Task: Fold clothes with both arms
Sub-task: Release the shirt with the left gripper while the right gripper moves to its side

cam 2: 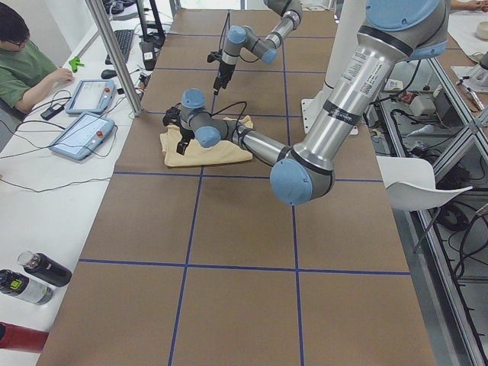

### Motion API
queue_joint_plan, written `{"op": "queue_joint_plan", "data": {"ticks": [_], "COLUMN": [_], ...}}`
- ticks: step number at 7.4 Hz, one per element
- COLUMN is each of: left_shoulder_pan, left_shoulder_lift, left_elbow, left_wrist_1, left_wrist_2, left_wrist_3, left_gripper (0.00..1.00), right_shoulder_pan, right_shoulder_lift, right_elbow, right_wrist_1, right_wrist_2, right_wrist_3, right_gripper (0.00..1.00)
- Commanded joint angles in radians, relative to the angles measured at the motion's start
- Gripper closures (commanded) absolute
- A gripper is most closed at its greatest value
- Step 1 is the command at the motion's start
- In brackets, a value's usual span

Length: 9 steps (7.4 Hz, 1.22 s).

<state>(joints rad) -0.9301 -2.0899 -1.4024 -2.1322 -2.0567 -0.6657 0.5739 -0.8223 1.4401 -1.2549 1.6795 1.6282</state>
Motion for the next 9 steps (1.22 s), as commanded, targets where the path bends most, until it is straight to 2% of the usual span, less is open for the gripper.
{"op": "queue_joint_plan", "data": {"ticks": [1, 2, 3, 9], "left_shoulder_pan": [0.005, 0.007, 0.008, 0.008], "left_shoulder_lift": [0.013, 0.011, 0.011, 0.013], "left_elbow": [-0.015, -0.017, -0.015, -0.015], "left_wrist_1": [-0.003, -0.005, -0.005, -0.005], "left_wrist_2": [-0.005, -0.005, -0.005, -0.005], "left_wrist_3": [-0.053, -0.064, -0.065, -0.065], "left_gripper": [0.0, 0.0, 0.0, 0.0], "right_shoulder_pan": [-0.057, -0.072, -0.089, -0.114], "right_shoulder_lift": [0.133, 0.146, 0.144, 0.144], "right_elbow": [-0.14, -0.168, -0.17, -0.19], "right_wrist_1": [-0.001, 0.0, 0.0, 0.003], "right_wrist_2": [-0.064, -0.064, -0.067, -0.082], "right_wrist_3": [0.019, 0.018, 0.016, 0.012], "right_gripper": [0.3, 0.59, 0.63, 0.61]}}
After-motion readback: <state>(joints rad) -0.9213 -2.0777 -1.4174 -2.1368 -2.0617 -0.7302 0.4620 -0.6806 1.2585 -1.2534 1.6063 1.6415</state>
